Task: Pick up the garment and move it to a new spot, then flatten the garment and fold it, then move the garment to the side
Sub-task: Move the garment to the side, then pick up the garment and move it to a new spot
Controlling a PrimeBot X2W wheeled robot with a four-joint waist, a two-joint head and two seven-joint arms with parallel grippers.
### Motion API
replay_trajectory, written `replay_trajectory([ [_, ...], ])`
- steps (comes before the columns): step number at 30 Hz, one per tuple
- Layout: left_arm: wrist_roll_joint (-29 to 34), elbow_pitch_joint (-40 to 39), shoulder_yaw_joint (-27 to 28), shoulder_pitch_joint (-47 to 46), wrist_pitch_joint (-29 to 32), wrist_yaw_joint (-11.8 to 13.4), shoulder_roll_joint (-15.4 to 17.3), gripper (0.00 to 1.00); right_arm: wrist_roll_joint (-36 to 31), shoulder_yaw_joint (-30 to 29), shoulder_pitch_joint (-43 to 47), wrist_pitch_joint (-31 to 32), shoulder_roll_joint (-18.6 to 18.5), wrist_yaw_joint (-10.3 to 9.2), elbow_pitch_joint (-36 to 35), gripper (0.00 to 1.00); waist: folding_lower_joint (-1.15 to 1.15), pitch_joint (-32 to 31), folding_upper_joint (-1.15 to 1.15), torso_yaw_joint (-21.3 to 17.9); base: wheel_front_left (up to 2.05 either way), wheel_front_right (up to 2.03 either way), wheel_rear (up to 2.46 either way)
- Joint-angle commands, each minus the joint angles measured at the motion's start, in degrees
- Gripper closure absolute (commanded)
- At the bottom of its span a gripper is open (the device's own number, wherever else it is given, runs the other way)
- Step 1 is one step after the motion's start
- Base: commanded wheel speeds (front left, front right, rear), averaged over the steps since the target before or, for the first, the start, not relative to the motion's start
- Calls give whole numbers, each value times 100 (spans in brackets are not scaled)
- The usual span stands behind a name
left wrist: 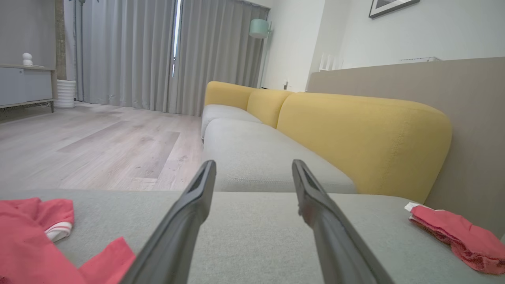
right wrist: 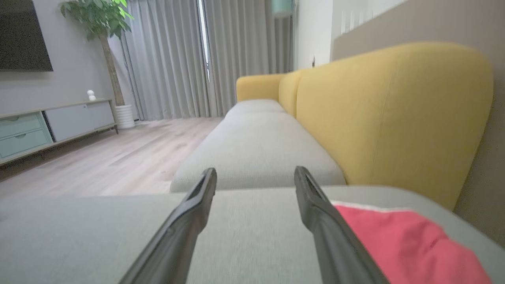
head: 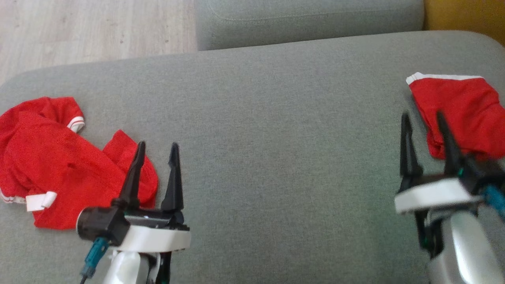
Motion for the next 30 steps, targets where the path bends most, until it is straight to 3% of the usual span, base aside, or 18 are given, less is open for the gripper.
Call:
replay_trajectory([
  [1,-13,-107,256,-81,-29,-24,18,0,113,145,73,-134,34,-4,-55,0,1,-41,0,39,0,0,0],
  [7,-8,20,285,98,-29,-13,18,0,378,161,522,-263,36,-4,158,0,1,-107,0,74,0,0,0],
  [30,-31,-16,239,106,-29,99,18,0,457,329,666,-270,37,-4,-151,0,1,-181,0,311,0,0,0],
])
